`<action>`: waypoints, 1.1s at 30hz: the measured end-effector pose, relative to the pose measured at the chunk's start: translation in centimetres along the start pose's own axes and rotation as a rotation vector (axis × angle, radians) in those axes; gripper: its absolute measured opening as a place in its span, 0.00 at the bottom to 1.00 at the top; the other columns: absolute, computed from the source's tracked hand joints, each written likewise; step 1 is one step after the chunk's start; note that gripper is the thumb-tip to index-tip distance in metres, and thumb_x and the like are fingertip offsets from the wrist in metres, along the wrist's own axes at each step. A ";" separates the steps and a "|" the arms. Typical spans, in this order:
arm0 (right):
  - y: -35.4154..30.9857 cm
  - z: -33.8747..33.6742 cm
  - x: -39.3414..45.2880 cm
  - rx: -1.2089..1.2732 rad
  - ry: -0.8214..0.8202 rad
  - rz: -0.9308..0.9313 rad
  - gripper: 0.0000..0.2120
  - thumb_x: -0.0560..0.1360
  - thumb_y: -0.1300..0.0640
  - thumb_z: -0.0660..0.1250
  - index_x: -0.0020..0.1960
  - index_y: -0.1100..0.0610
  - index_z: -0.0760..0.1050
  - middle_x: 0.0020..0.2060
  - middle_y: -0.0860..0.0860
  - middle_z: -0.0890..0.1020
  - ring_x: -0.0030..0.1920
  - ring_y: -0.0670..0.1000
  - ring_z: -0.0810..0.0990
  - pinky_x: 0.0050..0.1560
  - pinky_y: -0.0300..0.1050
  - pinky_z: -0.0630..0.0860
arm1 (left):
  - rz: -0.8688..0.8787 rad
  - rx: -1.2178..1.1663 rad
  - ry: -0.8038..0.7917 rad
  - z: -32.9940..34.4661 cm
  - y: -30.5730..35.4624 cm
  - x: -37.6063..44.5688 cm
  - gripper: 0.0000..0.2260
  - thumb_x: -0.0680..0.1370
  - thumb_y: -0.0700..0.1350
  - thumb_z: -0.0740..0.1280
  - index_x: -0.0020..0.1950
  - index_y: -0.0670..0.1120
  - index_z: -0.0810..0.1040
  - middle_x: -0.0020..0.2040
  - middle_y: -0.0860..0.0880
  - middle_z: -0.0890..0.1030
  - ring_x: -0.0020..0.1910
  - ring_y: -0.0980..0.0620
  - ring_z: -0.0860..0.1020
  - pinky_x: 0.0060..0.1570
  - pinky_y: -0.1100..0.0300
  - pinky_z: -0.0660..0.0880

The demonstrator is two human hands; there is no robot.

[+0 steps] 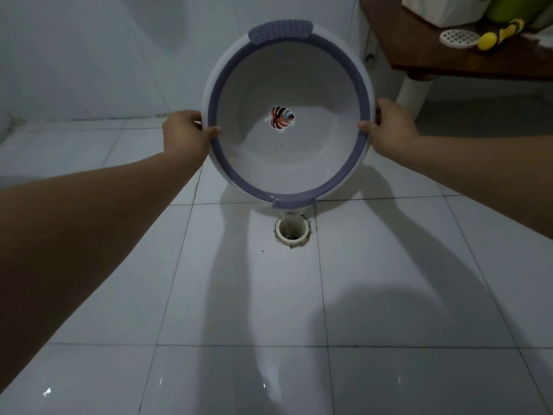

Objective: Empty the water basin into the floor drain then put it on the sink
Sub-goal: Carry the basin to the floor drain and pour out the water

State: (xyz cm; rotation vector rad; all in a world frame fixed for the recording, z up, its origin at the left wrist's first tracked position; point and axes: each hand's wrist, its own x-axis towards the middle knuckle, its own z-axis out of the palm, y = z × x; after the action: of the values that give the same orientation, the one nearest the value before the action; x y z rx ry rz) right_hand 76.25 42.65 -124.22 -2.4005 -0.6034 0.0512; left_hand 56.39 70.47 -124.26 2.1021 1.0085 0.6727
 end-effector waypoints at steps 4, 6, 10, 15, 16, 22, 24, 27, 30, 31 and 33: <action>-0.2 -0.5 -0.2 0.013 0.020 -0.032 0.15 0.80 0.55 0.65 0.63 0.62 0.72 0.59 0.60 0.79 0.59 0.61 0.78 0.60 0.54 0.74 | 0.007 0.008 0.007 -0.6 0.4 -0.2 0.14 0.73 0.48 0.76 0.54 0.42 0.82 0.47 0.43 0.84 0.46 0.43 0.84 0.51 0.47 0.82; -0.3 -0.8 -0.2 0.018 0.023 -0.050 0.15 0.80 0.55 0.65 0.63 0.62 0.72 0.59 0.60 0.79 0.59 0.60 0.78 0.60 0.54 0.74 | 0.025 0.039 0.013 -0.9 0.6 -0.3 0.13 0.73 0.49 0.76 0.53 0.43 0.82 0.46 0.44 0.83 0.45 0.43 0.84 0.50 0.47 0.82; -0.4 -1.5 -0.3 0.020 0.042 -0.078 0.14 0.80 0.54 0.65 0.62 0.62 0.72 0.57 0.60 0.80 0.58 0.60 0.78 0.57 0.52 0.74 | 0.060 0.071 0.018 -1.4 0.9 -0.4 0.14 0.73 0.51 0.76 0.51 0.45 0.78 0.46 0.45 0.83 0.45 0.44 0.83 0.50 0.46 0.82; -0.6 -2.1 -0.6 0.019 0.053 -0.089 0.14 0.80 0.54 0.64 0.62 0.62 0.72 0.58 0.60 0.80 0.58 0.59 0.78 0.58 0.52 0.74 | 0.087 0.063 0.005 -2.0 1.2 -0.7 0.14 0.73 0.51 0.76 0.51 0.46 0.77 0.46 0.46 0.82 0.45 0.44 0.83 0.50 0.46 0.83; -0.5 -2.1 -0.7 0.018 0.054 -0.093 0.15 0.80 0.54 0.64 0.62 0.62 0.72 0.58 0.60 0.80 0.58 0.59 0.78 0.58 0.53 0.74 | 0.095 0.071 0.005 -2.1 1.3 -0.7 0.15 0.73 0.51 0.76 0.52 0.46 0.77 0.46 0.45 0.82 0.45 0.44 0.83 0.49 0.46 0.83; -0.3 -2.5 -1.2 0.023 0.048 -0.131 0.14 0.79 0.55 0.65 0.61 0.62 0.72 0.57 0.59 0.80 0.57 0.58 0.78 0.56 0.49 0.74 | 0.133 0.096 -0.019 -2.6 1.1 -1.0 0.17 0.74 0.51 0.76 0.55 0.44 0.78 0.49 0.44 0.83 0.46 0.44 0.83 0.49 0.46 0.83; -0.2 -2.6 -1.3 0.025 0.043 -0.135 0.14 0.79 0.55 0.65 0.61 0.62 0.72 0.56 0.59 0.80 0.56 0.58 0.78 0.55 0.47 0.74 | 0.148 0.097 -0.029 -2.7 0.9 -1.2 0.16 0.74 0.51 0.75 0.56 0.44 0.77 0.49 0.45 0.83 0.46 0.45 0.83 0.49 0.48 0.83; 0.1 -2.6 -1.6 0.024 0.024 -0.145 0.14 0.79 0.54 0.66 0.61 0.61 0.72 0.55 0.59 0.80 0.55 0.58 0.79 0.55 0.49 0.75 | 0.162 0.091 -0.056 -2.9 0.8 -1.5 0.15 0.74 0.50 0.76 0.56 0.45 0.77 0.49 0.45 0.82 0.46 0.45 0.83 0.48 0.49 0.83; 0.7 -2.2 -2.2 -0.002 0.023 -0.158 0.14 0.79 0.54 0.66 0.60 0.61 0.72 0.54 0.59 0.80 0.53 0.58 0.79 0.53 0.49 0.75 | 0.164 0.087 -0.074 -3.0 0.4 -1.9 0.14 0.74 0.48 0.76 0.54 0.45 0.77 0.47 0.45 0.81 0.45 0.45 0.83 0.48 0.47 0.83; 0.9 -2.0 -2.4 -0.011 0.021 -0.159 0.14 0.79 0.54 0.67 0.59 0.61 0.72 0.54 0.58 0.80 0.52 0.57 0.79 0.51 0.48 0.74 | 0.161 0.082 -0.083 -2.9 0.1 -2.2 0.14 0.74 0.48 0.76 0.53 0.44 0.77 0.46 0.45 0.81 0.45 0.45 0.83 0.49 0.47 0.83; 1.3 -1.7 -2.7 -0.024 0.012 -0.165 0.13 0.78 0.54 0.67 0.58 0.61 0.72 0.53 0.58 0.80 0.50 0.55 0.78 0.50 0.47 0.73 | 0.165 0.087 -0.103 -2.6 -0.4 -2.6 0.14 0.74 0.47 0.76 0.54 0.45 0.77 0.46 0.47 0.81 0.45 0.46 0.83 0.49 0.48 0.83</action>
State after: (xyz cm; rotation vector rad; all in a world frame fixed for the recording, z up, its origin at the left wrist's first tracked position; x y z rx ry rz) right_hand 74.72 39.57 -124.02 -2.3636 -0.7974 -0.0416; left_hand 52.90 69.47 -123.34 2.2901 0.8282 0.6028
